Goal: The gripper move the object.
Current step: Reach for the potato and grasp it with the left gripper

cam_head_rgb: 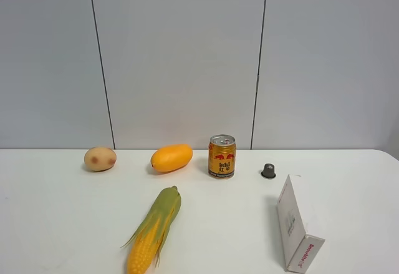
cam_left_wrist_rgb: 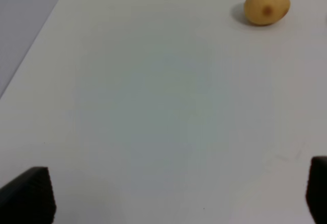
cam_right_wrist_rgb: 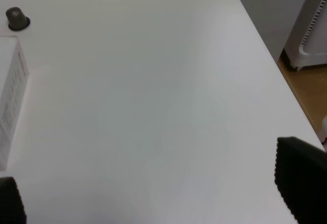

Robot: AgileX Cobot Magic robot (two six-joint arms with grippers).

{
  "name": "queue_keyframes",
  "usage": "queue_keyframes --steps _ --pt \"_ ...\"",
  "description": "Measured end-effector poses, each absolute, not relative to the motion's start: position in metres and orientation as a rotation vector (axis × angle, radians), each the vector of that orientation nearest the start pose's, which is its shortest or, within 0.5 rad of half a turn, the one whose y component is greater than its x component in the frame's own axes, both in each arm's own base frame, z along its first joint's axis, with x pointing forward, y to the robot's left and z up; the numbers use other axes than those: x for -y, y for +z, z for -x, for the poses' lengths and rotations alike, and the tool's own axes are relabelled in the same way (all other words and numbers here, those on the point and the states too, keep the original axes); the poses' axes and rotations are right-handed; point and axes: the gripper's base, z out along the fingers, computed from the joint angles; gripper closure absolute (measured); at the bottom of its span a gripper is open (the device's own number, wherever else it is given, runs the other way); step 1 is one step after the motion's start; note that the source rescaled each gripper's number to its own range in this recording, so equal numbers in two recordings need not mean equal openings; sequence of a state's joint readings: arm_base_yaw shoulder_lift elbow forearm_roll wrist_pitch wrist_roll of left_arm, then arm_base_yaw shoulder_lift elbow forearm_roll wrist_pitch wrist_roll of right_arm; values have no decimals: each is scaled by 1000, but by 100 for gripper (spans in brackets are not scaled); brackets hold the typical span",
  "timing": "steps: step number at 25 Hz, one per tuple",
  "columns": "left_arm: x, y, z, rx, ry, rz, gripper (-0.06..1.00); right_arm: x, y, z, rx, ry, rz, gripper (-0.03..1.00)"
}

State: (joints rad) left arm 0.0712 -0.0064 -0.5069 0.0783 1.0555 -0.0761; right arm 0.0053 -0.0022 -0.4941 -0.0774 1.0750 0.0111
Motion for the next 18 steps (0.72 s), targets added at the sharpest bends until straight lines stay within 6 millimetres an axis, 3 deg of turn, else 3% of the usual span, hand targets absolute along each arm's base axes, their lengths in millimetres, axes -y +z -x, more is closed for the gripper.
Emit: queue_keyframes --steps 18 --pt "-6 280 7 -2019 90 153 -6 6 275 5 -2061 -83 -10 -3"
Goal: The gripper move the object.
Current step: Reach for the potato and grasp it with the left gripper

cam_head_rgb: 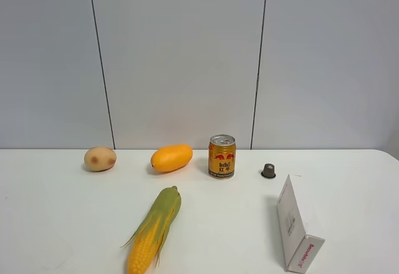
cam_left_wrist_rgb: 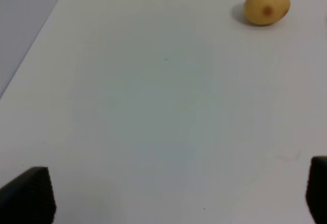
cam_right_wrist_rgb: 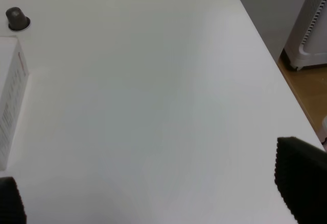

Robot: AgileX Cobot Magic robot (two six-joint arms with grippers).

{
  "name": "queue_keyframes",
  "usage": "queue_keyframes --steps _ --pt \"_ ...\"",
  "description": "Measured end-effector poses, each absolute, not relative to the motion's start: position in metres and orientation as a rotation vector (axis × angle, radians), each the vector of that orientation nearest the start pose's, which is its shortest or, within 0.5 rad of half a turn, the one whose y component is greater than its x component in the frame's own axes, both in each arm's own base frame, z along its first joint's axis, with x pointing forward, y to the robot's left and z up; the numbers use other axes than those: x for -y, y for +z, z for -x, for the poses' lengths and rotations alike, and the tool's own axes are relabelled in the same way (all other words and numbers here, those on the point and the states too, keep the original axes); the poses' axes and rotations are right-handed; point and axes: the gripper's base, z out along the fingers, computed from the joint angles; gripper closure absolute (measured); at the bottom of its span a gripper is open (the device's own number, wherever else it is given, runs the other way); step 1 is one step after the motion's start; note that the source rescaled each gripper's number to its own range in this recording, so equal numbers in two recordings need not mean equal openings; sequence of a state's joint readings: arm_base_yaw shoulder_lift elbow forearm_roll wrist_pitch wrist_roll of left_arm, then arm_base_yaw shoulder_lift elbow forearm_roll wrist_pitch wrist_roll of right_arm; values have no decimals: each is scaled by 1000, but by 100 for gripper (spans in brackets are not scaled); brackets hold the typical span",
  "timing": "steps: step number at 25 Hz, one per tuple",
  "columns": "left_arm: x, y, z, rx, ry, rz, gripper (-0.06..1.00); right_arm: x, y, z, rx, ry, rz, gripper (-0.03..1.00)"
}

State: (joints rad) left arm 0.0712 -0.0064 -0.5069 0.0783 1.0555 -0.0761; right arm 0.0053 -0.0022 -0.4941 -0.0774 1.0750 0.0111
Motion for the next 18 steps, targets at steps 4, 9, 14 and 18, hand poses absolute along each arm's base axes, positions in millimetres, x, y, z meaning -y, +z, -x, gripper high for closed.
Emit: queue_keyframes --steps 4,9,14,18 --pt "-6 280 7 -2019 90 153 -6 6 275 5 -2061 -83 -10 -3" --pt "-6 280 7 -2019 90 153 -6 6 275 5 -2061 -83 -10 -3" --pt "-6 280 7 -2019 90 153 -6 6 275 5 -2061 -83 -10 -3" --pt "-5 280 7 -2020 89 143 -6 6 275 5 -2061 -83 -10 -3"
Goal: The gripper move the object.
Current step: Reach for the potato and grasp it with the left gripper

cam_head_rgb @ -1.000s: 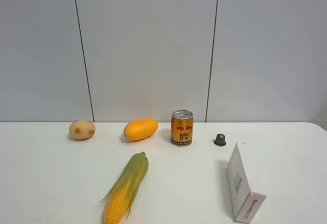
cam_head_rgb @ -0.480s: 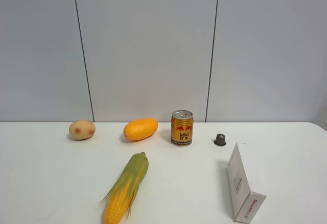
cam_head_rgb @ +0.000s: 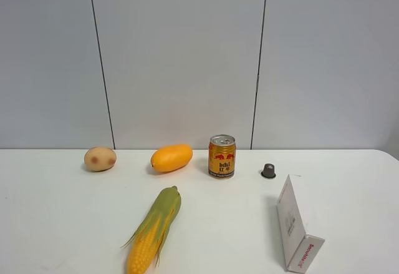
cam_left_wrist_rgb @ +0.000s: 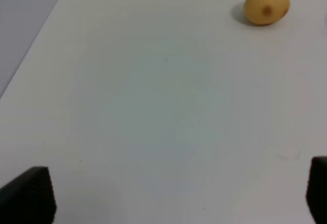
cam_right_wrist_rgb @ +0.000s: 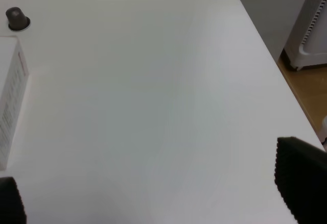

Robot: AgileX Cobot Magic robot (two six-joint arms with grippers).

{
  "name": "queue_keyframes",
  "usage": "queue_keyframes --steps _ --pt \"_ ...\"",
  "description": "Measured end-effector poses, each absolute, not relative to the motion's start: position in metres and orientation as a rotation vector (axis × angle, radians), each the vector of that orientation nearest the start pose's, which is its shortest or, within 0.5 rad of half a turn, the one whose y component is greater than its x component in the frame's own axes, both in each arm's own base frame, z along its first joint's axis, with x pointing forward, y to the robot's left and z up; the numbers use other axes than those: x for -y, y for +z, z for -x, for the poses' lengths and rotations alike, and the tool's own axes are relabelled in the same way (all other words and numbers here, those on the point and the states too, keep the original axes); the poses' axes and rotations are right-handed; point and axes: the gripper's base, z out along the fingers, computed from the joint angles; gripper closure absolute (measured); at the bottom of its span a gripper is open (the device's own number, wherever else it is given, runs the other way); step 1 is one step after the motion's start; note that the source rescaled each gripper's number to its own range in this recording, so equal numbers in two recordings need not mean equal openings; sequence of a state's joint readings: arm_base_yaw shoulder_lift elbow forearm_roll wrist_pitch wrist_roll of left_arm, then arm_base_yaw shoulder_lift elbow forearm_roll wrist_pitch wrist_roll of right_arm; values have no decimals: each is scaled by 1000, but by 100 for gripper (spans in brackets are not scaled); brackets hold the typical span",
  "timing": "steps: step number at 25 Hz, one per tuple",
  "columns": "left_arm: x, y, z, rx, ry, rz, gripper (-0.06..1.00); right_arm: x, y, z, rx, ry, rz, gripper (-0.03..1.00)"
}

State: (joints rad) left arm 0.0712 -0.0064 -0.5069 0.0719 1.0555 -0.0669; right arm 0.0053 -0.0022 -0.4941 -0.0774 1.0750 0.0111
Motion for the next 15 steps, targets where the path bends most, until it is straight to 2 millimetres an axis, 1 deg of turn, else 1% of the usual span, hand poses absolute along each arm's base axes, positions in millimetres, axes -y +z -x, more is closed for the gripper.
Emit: queue_keyframes --steps 5,8,11,14,15 --pt "-3 280 7 -2023 70 113 -6 6 275 5 -2061 -83 -10 -3" --pt "0 282 7 -2011 21 110 -6 6 275 5 -2061 -83 -10 -3" --pt "6 297 3 -1974 -62 96 -6 6 275 5 -2061 -83 -10 -3" --pt "10 322 -12 -1959 -108 57 -6 6 275 5 -2061 -83 -10 -3" --pt "10 331 -20 -1965 -107 32 -6 6 275 5 -2061 -83 -10 -3"
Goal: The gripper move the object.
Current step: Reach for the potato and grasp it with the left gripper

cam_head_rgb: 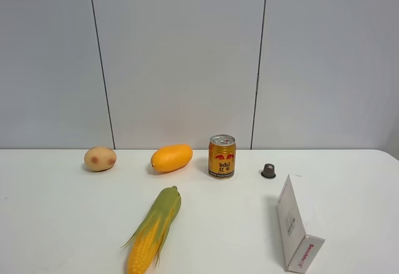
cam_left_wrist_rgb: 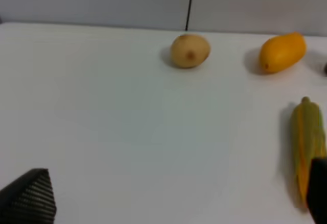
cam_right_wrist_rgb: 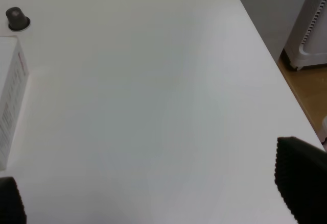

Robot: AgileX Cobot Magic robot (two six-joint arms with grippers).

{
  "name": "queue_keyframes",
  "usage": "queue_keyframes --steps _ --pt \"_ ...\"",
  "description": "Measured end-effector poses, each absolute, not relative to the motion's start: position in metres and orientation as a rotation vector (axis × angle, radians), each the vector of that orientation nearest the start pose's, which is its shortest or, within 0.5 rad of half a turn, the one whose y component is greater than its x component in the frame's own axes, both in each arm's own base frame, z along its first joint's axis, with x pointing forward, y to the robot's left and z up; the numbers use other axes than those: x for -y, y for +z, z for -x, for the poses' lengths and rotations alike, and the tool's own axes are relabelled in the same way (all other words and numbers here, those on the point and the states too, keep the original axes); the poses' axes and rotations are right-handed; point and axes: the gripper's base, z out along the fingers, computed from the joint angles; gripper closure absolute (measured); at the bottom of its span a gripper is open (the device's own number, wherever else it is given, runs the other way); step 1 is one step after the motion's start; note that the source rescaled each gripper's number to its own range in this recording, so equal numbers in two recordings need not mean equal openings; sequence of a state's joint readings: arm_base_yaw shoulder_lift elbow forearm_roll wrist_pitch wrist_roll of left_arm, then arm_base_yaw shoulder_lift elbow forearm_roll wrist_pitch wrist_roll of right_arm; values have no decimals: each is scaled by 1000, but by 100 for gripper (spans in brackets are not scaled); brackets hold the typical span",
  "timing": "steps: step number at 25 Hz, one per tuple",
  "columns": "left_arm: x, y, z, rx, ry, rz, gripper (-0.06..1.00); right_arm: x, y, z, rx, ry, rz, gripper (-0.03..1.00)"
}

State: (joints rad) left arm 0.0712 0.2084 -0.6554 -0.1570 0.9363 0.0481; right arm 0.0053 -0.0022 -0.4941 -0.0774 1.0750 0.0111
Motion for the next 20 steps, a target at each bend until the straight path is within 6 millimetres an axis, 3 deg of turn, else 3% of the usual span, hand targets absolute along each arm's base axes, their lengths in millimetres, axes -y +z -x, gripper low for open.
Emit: queue_keyframes --steps 2,6,12,16,20 --pt "12 346 -40 -1981 -111 -34 -6 6 275 5 -2061 -83 -10 -3" --pt "11 360 -96 -1994 -94 -156 -6 6 275 5 -2061 -83 -10 -3" --pt "9 333 -178 -2090 -142 -187 -6 6 275 5 -2061 -83 -10 -3" --pt "16 311 -208 -2159 -146 -271 -6 6 275 5 -2061 -83 -10 -3" --pt "36 295 -226 -2175 -177 -359 -6 6 275 5 -2061 -83 -10 -3"
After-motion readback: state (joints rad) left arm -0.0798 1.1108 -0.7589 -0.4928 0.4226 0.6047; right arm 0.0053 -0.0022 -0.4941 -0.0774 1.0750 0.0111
